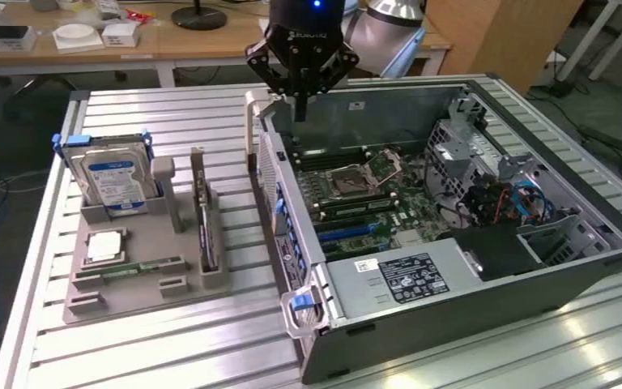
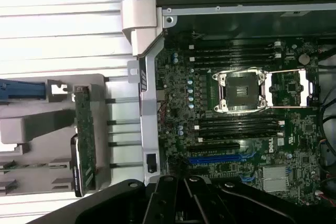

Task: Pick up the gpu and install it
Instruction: 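Reach for the gpu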

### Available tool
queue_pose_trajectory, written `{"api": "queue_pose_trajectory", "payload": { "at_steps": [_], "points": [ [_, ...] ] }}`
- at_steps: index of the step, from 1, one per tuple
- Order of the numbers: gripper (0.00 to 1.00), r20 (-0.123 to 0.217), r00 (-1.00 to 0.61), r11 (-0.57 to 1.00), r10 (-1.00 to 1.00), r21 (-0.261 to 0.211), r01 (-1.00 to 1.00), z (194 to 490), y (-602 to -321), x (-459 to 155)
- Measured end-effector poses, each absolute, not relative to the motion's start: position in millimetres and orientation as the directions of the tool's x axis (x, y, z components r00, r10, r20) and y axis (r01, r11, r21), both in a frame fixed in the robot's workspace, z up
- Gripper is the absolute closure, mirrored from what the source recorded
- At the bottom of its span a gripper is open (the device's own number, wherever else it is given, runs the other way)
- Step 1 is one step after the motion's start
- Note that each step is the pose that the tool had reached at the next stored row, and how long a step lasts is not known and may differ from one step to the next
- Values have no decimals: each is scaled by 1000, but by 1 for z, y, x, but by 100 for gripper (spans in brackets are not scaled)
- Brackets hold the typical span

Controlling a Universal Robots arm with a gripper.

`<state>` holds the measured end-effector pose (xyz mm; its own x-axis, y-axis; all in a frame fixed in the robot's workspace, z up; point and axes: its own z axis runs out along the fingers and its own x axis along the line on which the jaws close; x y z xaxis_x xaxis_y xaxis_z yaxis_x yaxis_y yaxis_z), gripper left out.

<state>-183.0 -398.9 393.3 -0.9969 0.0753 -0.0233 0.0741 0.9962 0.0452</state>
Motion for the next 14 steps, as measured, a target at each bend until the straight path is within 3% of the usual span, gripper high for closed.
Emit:
{"api": "queue_pose_trajectory", "payload": {
  "at_steps": [14],
  "points": [
    [90, -23, -997, 996, 75, 45, 74, 393, -399, -196]
  ]
}}
